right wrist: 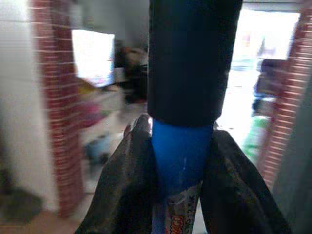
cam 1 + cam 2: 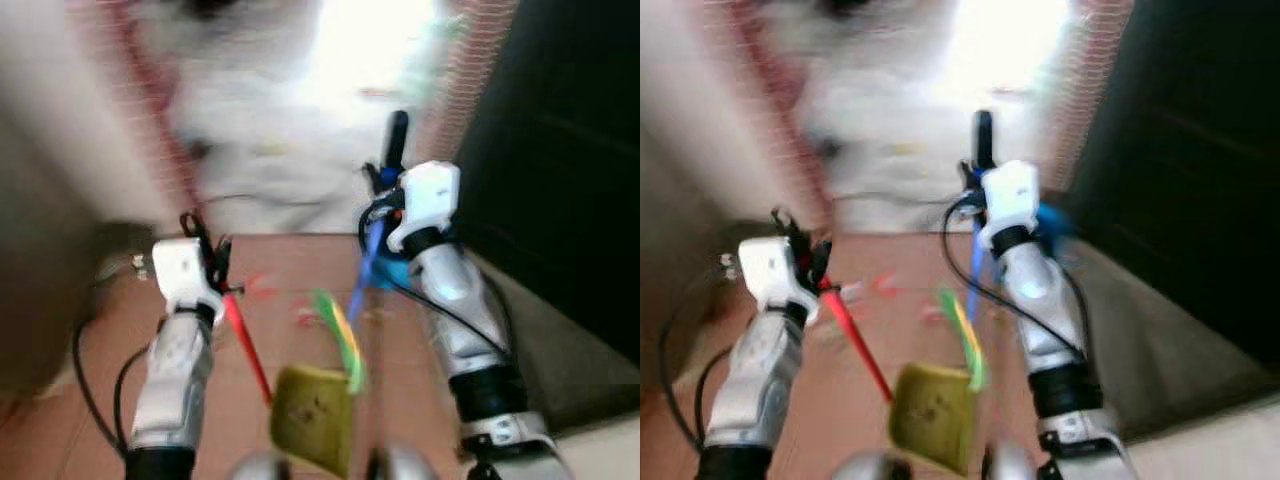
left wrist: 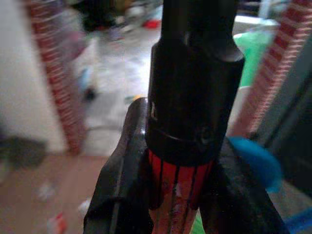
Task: Sweep floor
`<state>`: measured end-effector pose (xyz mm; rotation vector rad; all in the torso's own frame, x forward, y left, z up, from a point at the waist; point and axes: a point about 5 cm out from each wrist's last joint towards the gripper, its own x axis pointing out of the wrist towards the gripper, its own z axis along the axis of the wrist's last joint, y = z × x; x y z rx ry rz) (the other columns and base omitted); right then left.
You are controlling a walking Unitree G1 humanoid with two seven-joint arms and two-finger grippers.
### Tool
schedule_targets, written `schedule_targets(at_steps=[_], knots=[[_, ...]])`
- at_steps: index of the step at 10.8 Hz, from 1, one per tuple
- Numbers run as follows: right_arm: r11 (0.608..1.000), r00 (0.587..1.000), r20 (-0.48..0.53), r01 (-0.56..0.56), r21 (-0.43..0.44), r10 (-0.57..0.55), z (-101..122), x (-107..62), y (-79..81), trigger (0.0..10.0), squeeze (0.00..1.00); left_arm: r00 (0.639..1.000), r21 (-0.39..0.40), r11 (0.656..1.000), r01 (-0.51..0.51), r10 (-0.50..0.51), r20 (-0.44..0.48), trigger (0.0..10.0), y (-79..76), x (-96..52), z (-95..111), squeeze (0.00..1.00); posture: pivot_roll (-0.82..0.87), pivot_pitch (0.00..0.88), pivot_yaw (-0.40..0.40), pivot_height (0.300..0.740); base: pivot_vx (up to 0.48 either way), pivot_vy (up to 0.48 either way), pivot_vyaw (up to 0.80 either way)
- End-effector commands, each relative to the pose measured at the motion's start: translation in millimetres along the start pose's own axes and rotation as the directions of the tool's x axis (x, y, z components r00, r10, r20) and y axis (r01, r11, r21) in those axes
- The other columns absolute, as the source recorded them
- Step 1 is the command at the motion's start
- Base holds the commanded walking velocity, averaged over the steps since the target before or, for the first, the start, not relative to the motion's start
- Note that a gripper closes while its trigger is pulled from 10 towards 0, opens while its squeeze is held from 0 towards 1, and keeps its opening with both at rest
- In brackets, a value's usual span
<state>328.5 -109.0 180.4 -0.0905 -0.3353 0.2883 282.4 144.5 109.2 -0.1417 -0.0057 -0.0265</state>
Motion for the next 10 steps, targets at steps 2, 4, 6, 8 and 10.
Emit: schedule_targets(at_steps=[2, 4, 6, 8, 10], knots=[[0.999, 0.999, 0.039, -0.006, -0.046, 0.008, 8.1, 0.9, -2.7, 10.0, 0.0, 0.999, -0.044, 0.999, 0.002, 0.0, 0.035, 10.0, -5.4, -1.4, 5.5, 0.0, -0.05, 0.119, 0.041, 0.74, 0.0, 0.0, 0.0], [0.999, 0.999, 0.048, -0.01, -0.049, 0.012, 10.7, 1.9, -2.5, 10.0, 0.0, 0.999, -0.043, 0.999, -0.007, 0.008, 0.032, 10.0, -4.6, -0.5, 5.4, 0.0, -0.05, 0.118, 0.041, 0.74, 0.0, 0.0, 0.0], [0.998, 0.998, 0.06, -0.013, -0.058, 0.017, 12.8, 2.6, -2.7, 10.0, 0.0, 0.999, -0.046, 0.999, -0.001, 0.002, 0.036, 10.0, -5.7, 0.1, 6.3, 0.0, -0.05, 0.116, 0.041, 0.74, 0.0, 0.0, 0.0], [0.998, 0.998, 0.06, -0.007, -0.063, 0.011, 11.3, 2.4, -3.8, 10.0, 0.0, 0.998, -0.007, 1.0, -0.018, 0.018, 0.059, 10.0, -2.0, 0.2, 11.1, 0.0, -0.05, 0.116, 0.041, 0.74, 0.0, 0.0, 0.0], [0.998, 0.998, 0.061, -0.004, -0.069, 0.008, 10.6, 4.6, -5.2, 10.0, 0.0, 0.987, 0.047, 0.991, -0.126, 0.12, 0.105, 10.0, 20.9, -1.1, 18.5, 0.0, -0.03, 0.121, 0.043, 0.74, 0.0, 0.0, 0.0]])
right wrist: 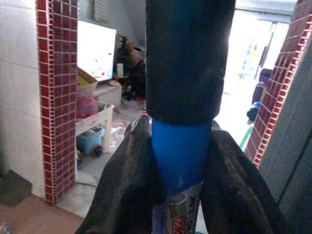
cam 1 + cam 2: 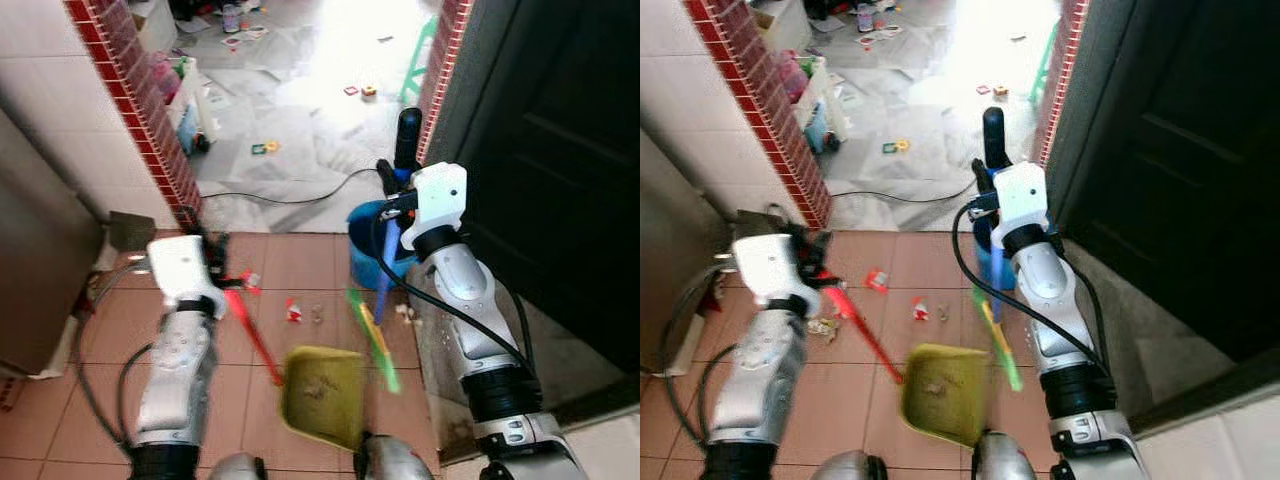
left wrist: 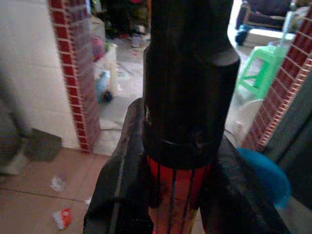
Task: Sweep floor
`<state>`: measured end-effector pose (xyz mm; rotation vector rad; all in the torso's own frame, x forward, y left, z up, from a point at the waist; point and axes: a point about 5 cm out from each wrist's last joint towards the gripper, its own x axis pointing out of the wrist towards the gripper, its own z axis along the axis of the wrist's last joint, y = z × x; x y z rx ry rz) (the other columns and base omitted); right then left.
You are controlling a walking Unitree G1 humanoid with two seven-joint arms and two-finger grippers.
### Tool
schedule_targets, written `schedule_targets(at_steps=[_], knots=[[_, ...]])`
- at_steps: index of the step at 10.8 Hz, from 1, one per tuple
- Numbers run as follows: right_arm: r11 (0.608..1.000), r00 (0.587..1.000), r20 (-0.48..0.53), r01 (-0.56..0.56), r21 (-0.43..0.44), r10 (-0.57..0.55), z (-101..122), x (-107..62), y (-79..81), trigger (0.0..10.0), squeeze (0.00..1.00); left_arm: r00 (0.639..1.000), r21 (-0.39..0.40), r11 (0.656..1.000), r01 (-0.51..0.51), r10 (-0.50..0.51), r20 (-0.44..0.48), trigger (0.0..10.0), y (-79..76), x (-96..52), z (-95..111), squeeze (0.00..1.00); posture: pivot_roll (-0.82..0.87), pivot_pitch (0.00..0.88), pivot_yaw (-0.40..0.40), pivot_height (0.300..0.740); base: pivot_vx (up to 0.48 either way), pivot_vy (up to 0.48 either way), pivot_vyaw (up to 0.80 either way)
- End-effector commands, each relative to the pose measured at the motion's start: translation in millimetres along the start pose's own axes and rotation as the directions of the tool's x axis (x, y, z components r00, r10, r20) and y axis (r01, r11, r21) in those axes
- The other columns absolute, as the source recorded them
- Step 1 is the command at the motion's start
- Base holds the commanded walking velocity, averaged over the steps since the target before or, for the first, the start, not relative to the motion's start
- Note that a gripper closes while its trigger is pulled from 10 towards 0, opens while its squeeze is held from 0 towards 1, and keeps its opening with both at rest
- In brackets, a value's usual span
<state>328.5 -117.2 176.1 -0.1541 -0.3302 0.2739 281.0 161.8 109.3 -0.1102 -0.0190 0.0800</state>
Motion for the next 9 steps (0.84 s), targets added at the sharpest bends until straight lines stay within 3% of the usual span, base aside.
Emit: schedule_targets(at_steps=[1, 7, 9], knots=[[1.0, 0.997, 0.074, 0.002, -0.012, -0.001, 14.4, 7.2, -1.9, 10.0, 0.0, 0.995, 0.018, 0.999, -0.037, 0.035, 0.09, 10.0, 9.0, 2.4, 18.0, 0.0, -0.03, 0.126, 0.041, 0.74, 0.0, 0.0, 0.0], [0.986, 0.988, 0.128, 0.101, -0.132, -0.084, 24.4, 10.0, -26.6, 10.0, 0.0, 0.989, 0.01, 0.995, -0.1, 0.098, 0.109, 10.0, 21.4, 8.0, 25.1, 0.0, -0.04, 0.136, 0.038, 0.74, 0.0, 0.0, 0.0], [0.979, 0.988, 0.118, 0.119, -0.167, -0.1, 21.0, 9.7, -32.5, 10.0, 0.0, 0.99, 0.005, 0.995, -0.102, 0.101, 0.098, 10.0, 22.1, 7.5, 23.1, 0.0, -0.04, 0.138, 0.037, 0.74, 0.0, 0.467, -0.8]])
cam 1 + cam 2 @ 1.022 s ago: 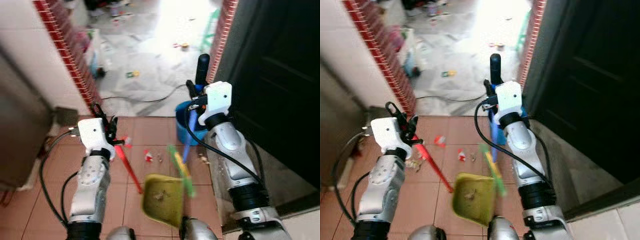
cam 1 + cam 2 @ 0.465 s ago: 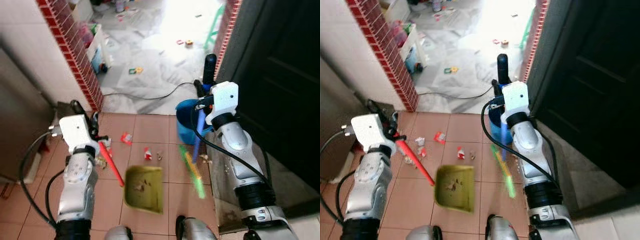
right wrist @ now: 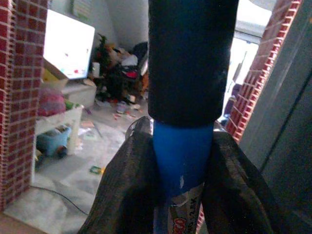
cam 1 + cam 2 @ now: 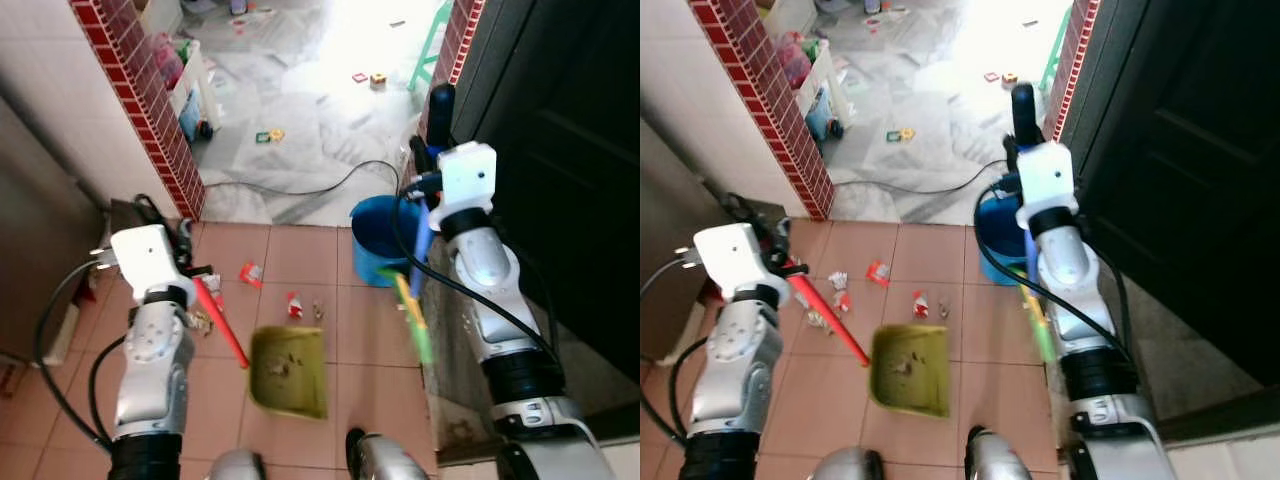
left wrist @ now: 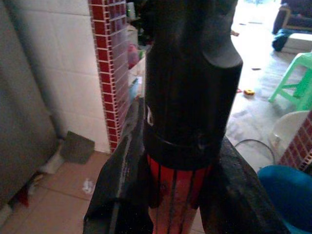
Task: Sweep floor
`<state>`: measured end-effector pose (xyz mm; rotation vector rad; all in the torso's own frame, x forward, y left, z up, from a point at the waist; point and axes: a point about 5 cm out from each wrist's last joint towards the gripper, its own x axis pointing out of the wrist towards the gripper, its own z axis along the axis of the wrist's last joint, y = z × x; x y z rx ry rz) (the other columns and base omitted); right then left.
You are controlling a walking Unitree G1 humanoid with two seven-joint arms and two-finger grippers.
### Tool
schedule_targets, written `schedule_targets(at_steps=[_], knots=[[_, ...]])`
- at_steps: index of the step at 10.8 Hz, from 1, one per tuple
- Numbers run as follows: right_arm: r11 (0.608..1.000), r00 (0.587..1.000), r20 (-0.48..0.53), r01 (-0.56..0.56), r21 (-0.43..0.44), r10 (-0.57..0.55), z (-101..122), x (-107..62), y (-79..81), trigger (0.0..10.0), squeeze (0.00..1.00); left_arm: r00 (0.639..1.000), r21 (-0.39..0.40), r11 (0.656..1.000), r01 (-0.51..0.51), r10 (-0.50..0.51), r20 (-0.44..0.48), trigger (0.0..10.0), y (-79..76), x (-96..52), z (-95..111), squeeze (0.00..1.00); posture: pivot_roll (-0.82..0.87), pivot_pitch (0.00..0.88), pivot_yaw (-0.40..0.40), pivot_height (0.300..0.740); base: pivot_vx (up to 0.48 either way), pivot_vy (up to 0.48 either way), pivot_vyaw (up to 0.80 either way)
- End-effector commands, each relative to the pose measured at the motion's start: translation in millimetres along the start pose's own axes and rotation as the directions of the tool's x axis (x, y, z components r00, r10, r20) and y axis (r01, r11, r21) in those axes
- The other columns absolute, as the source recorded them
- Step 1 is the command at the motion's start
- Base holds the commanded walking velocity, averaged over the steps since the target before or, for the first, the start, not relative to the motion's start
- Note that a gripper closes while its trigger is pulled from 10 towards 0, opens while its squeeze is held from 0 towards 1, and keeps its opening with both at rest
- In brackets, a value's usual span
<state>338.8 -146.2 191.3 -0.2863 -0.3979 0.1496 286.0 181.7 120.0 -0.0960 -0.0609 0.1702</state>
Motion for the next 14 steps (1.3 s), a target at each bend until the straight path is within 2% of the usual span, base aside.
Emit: schedule_targets(at_steps=[1, 5, 6, 9, 12, 14], knots=[[1.0, 0.998, 0.067, 0.012, -0.015, -0.011, 12.3, 4.8, -1.8, 10.0, 0.0, 0.999, -0.006, 1.0, -0.009, 0.009, 0.054, 10.0, 3.8, 1.9, 10.5, 0.0, -0.04, 0.141, 0.04, 0.74, 0.0, 0.469, -0.66], [0.999, 0.998, 0.06, 0.013, -0.03, -0.011, 7.7, 3.1, -2.6, 10.0, 0.0, 0.999, -0.011, 1.0, 0.008, -0.008, 0.048, 10.0, -0.7, 2.4, 9.7, 0.0, -0.04, 0.142, 0.044, 0.74, 0.0, 0.466, -0.37], [0.999, 0.998, 0.061, 0.005, -0.042, -0.003, 6.9, 3.4, -1.7, 10.0, 0.0, 0.998, 0.003, 1.0, 0.02, -0.021, 0.059, 10.0, -3.1, 0.6, 10.4, 0.0, -0.04, 0.143, 0.044, 0.74, 0.0, 0.0, 0.0], [0.999, 0.998, 0.063, -0.001, -0.049, 0.004, 6.5, 2.7, 1.3, 10.0, 0.0, 0.995, -0.032, 0.996, 0.079, -0.077, 0.064, 10.0, -10.8, -4.5, 10.8, 0.0, -0.04, 0.145, 0.045, 0.74, 0.0, 0.0, -0.14], [0.998, 0.998, 0.068, -0.003, -0.06, 0.007, 6.2, 2.9, 1.2, 10.0, 0.0, 0.993, -0.039, 0.995, 0.094, -0.091, 0.069, 10.0, -13.3, -4.7, 11.9, 0.0, -0.04, 0.143, 0.047, 0.74, 0.308, 0.0, -0.63], [0.997, 0.996, 0.083, -0.017, -0.074, 0.023, 8.7, 3.0, 3.3, 10.0, 0.0, 0.993, -0.043, 0.994, 0.097, -0.094, 0.071, 10.0, -13.9, -4.5, 12.2, 0.0, -0.04, 0.142, 0.045, 0.74, 0.334, 0.0, 0.0]])
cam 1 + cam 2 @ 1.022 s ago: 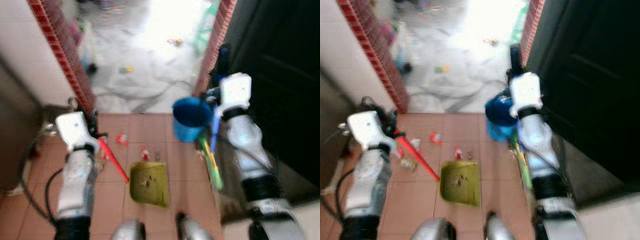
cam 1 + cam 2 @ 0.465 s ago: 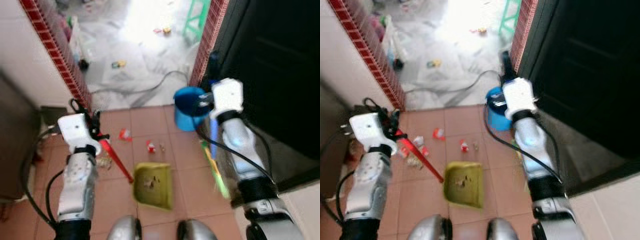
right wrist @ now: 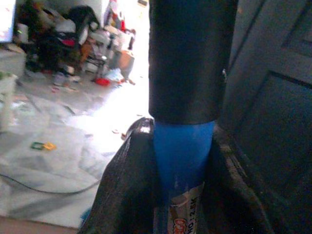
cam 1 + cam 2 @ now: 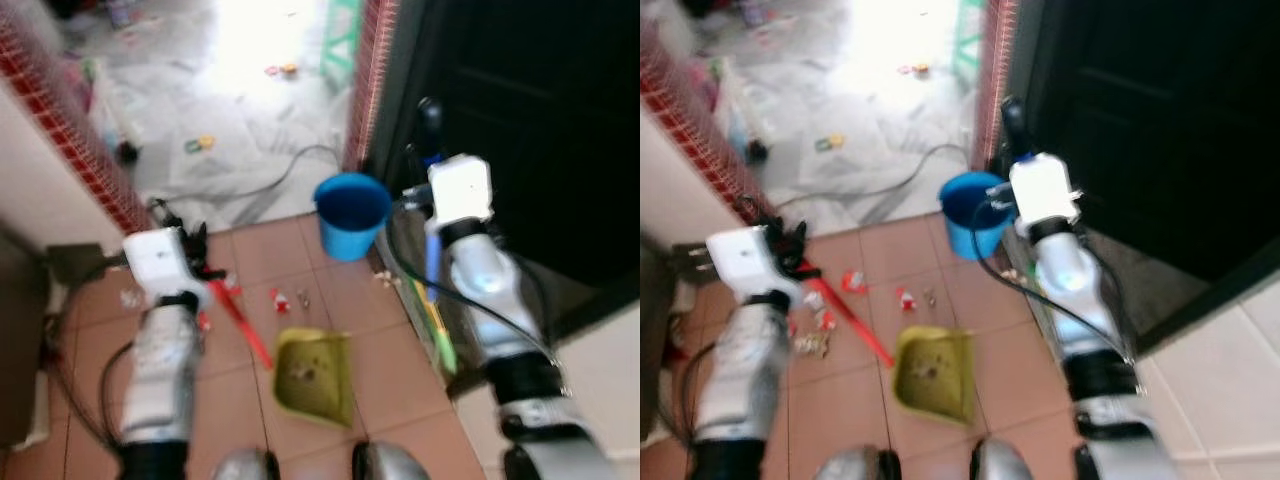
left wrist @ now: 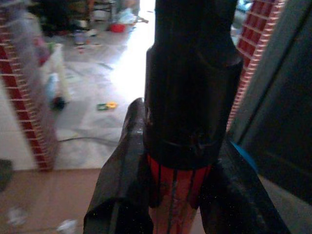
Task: Sweep floor
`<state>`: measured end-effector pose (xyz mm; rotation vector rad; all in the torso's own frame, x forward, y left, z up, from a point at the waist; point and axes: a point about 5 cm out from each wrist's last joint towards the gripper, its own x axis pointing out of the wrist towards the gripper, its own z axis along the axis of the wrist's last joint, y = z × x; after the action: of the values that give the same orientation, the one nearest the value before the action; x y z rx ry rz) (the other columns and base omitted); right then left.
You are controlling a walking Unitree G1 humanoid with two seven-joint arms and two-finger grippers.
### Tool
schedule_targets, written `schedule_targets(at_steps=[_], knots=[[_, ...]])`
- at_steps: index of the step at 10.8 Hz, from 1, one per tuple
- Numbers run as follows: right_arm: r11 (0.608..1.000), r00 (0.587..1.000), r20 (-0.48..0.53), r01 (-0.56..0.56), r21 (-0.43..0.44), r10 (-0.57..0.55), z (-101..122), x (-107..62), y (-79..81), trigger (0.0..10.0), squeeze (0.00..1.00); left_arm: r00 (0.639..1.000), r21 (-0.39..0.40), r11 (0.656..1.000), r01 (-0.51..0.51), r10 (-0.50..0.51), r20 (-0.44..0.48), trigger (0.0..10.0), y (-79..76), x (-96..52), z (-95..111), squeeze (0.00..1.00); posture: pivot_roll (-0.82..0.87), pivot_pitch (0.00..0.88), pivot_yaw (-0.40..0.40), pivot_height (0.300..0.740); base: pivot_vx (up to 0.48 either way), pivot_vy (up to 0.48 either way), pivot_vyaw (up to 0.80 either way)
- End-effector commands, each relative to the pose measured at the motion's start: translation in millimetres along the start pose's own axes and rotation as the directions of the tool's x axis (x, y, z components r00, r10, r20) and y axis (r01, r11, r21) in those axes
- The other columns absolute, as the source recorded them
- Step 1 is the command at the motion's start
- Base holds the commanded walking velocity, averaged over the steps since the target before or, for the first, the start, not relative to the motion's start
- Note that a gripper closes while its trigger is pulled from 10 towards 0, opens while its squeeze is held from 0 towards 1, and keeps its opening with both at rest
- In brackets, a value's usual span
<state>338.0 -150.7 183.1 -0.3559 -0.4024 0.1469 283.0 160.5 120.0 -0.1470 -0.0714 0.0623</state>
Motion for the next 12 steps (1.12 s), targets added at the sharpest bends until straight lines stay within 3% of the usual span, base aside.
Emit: schedule_targets(at_steps=[1, 9, 12], knots=[[1.0, 0.996, 0.086, -0.008, -0.007, 0.009, 17.3, 7.9, 3.5, 10.0, 0.0, 0.998, 0.01, 1.0, -0.009, 0.009, 0.069, 10.0, 5.3, 1.3, 14.2, 0.0, -0.04, 0.141, 0.042, 0.74, 0.33, 0.0, 0.0], [1.0, 0.995, 0.098, -0.028, 0.001, 0.028, 17.8, 10.1, 4.2, 10.0, 0.0, 0.998, 0.002, 1.0, -0.013, 0.013, 0.064, 10.0, 4.4, -1.5, 13.6, 0.0, -0.04, 0.143, 0.035, 0.74, 0.36, 0.0, 0.0], [0.999, 0.997, 0.078, -0.023, 0.048, 0.019, 11.5, 9.0, 6.7, 10.0, 0.0, 0.998, -0.008, 1.0, -0.018, 0.018, 0.059, 10.0, 3.9, -1.1, 13.2, 0.0, -0.04, 0.141, 0.038, 0.74, 0.0, 0.0, 0.0]])
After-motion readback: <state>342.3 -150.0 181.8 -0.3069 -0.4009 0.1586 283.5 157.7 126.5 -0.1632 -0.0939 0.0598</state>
